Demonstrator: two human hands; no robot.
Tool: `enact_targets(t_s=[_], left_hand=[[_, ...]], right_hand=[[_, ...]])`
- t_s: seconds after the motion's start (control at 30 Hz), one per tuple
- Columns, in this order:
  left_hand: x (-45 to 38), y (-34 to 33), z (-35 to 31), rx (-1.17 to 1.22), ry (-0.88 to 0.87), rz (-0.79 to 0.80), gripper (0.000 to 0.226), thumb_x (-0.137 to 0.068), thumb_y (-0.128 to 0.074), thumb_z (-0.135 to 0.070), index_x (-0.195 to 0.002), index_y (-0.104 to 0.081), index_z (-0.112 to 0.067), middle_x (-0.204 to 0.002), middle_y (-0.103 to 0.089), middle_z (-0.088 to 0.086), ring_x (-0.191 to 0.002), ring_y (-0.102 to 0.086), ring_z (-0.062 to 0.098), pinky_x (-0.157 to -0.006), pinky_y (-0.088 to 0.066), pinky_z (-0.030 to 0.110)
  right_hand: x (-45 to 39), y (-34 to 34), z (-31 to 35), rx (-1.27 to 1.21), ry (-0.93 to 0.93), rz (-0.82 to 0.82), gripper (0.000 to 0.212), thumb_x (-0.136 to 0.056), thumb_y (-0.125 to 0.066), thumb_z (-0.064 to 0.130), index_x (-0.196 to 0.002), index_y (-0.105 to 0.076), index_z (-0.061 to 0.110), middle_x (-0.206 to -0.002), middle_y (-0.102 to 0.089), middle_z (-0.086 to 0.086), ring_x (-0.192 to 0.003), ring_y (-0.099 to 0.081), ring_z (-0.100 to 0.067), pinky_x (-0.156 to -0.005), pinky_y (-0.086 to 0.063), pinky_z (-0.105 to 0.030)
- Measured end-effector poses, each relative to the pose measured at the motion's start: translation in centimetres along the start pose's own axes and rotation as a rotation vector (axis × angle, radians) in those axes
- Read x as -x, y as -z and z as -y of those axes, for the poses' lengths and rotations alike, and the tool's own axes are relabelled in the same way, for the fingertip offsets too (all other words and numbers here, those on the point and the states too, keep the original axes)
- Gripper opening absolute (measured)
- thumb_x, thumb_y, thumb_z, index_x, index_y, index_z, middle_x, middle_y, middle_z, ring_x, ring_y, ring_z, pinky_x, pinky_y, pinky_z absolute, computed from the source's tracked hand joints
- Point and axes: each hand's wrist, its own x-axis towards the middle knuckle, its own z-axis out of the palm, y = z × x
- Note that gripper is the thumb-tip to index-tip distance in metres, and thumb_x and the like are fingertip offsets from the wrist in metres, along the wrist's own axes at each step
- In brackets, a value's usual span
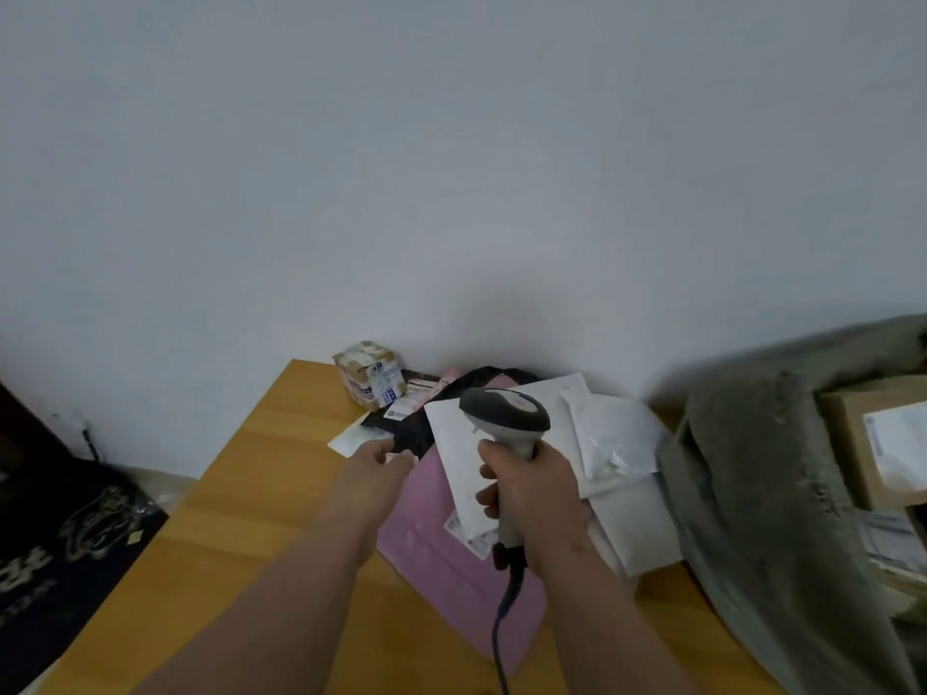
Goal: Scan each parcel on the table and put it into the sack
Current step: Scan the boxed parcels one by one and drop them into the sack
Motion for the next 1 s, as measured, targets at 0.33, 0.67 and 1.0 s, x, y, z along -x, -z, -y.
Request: enact_targets(t_s=[0.33, 0.67, 1.0], left_hand=[[-7.3, 1.2, 0.3, 0.02, 0.083, -0.081, 0.05, -0.098, -0.054, -0.028, -0.145, -0.041, -0.017, -0.146, -0.044, 0.008, -0.128, -0.045, 0.025, -0.09, -0.036, 0.033], [-16.8, 1.9, -1.7, 0.069, 0.099, -0.022, 0.053, -0.1, -0.053, -0.026, -0.149, -0.032, -0.021, -0.1, -0.053, -0.011, -0.07, -0.045, 0.001, -0.052, -0.039, 0.013], [-27.8, 3.7, -0.7, 0.067, 0.113, 0.011, 0.058, -0.098, -0.052, -0.041, -0.149, -0.027, -0.044, -0.159, -0.023, 0.0, -0.14, -0.033, 0.027, -0.092, -0.039, 0.037]], right_hand=[[-7.5, -4.9, 1.1, -0.065, -0.108, 0.117, 0.009, -0.088, -0.067, 0.018, -0.086, -0.067, 0.01, -0.062, -0.067, -0.001, -0.051, -0.06, -0.011, -0.059, -0.054, -0.031], [-14.7, -10.9, 0.3, -0.034, -0.156, 0.034, 0.009, -0.088, -0.07, 0.022, -0.092, -0.067, 0.014, -0.08, -0.072, -0.003, -0.058, -0.068, -0.011, -0.053, -0.054, -0.021], [-22.4, -18.9, 0.4, -0.041, -0.154, 0.0, 0.009, -0.086, -0.071, 0.023, -0.084, -0.063, 0.02, -0.08, -0.063, -0.002, -0.075, -0.057, -0.015, -0.067, -0.048, -0.029]])
